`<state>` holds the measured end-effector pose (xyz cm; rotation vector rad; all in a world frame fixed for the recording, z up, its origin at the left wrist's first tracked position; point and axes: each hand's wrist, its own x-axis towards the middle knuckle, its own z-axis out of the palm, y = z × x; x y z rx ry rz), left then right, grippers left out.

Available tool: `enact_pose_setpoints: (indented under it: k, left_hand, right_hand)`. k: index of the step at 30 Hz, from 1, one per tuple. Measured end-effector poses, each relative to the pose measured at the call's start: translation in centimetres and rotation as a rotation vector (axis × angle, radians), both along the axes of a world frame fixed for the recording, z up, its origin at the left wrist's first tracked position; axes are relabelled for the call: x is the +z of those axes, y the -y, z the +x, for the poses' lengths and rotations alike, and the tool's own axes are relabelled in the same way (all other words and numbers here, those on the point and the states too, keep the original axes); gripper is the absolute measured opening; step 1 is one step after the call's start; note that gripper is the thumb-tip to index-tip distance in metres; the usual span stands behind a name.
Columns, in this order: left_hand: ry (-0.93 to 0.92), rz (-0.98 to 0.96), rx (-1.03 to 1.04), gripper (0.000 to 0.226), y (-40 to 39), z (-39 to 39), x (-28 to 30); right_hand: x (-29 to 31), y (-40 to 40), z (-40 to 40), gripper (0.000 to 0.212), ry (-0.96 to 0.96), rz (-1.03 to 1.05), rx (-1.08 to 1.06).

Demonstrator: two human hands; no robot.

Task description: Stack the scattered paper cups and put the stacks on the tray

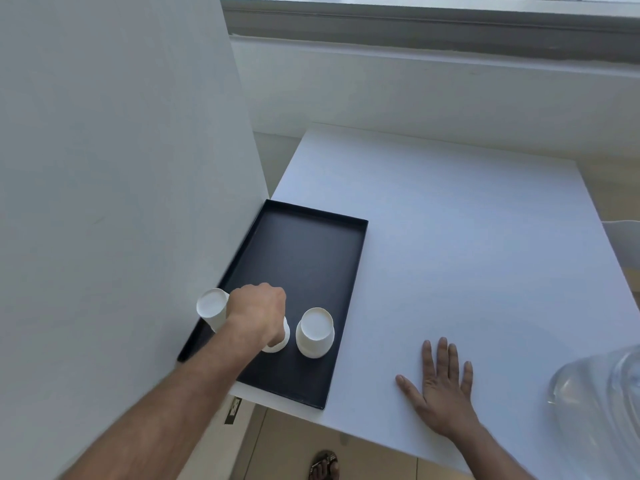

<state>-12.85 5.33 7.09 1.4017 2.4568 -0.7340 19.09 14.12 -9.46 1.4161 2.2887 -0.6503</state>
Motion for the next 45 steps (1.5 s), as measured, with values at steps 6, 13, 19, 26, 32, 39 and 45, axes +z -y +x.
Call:
enact_pose_setpoints:
  k: [6, 13, 19, 26, 32, 39, 45]
  left_hand:
    - [-0.014, 0.001, -0.024, 0.026, -0.1, 0.3, -2.1]
    - [0.033, 0.002, 0.008, 0.034, -0.1, 0.3, -2.4]
    - [0.175, 0.027, 0.067, 0.064, 0.1, 0.2, -2.0]
    - [0.275, 0.103, 0.106, 0.068, -1.1, -0.7, 1.6]
    - [0.263, 0.501, -0.002, 0.046, -3.8, 0.2, 3.7]
    - [0.357, 0.677, -0.348, 0.075, -6.2, 7.2, 0.4]
    - [0.454, 0.646, -0.463, 0.08, -5.2, 12.9, -3.1]
  right_hand:
    - [-0.2, -0.1, 0.1, 0.092, -0.01, 0.004, 0.0]
    - [0.0, -0.1, 0.0, 0.092, -0.016, -0.002, -0.005]
    - [0.7, -0.4, 0.1, 0.093, -0.054, -0.002, -0.031]
    - [2.9, -0.9, 0.6, 0.084, -0.177, 0.088, -0.124]
    - [5.8, -1.7, 0.8, 0.082, -0.217, 0.204, -0.159]
    - [8.9, -2.1, 1.4, 0.083, -0.239, 0.344, -0.198]
    - [9.8, -1.2, 3.6, 0.084, -0.22, 0.391, -0.267]
